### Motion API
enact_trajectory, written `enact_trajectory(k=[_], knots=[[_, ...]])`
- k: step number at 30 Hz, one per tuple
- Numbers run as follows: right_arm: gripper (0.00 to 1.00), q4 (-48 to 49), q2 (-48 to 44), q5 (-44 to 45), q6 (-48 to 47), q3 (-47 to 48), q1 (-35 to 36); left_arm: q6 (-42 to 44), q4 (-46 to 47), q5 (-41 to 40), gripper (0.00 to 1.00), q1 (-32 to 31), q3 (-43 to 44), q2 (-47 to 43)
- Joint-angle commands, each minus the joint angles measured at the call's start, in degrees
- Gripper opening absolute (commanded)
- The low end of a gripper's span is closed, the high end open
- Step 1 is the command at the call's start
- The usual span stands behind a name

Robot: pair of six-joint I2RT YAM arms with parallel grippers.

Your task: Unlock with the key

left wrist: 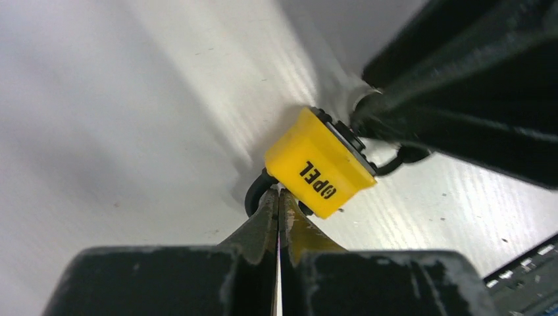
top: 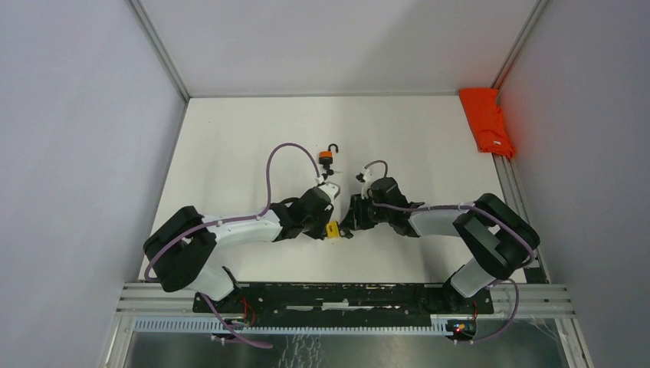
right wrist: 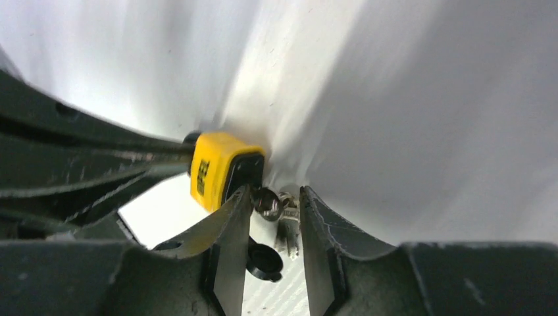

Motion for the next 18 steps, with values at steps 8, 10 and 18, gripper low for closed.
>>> enact_trajectory(k=[8, 10, 18], knots=[[0.38, -7.92, -6.76, 9.29, -6.13, 4.08, -0.26, -2.48, 4.53, 2.91, 0.02, -0.94, -0.65, -1.81], [0.33, -10.68, -7.96, 12.51, -7.44, 4.56, -0.31, -2.45, 4.51, 2.84, 0.02, -0.94, -0.71, -2.05], [0.00, -17.15, -6.49, 18.29, -11.79, 6.32, -0.07, -2.58, 5.00, 3.10, 0.02, -0.92, -0.85, -1.83]])
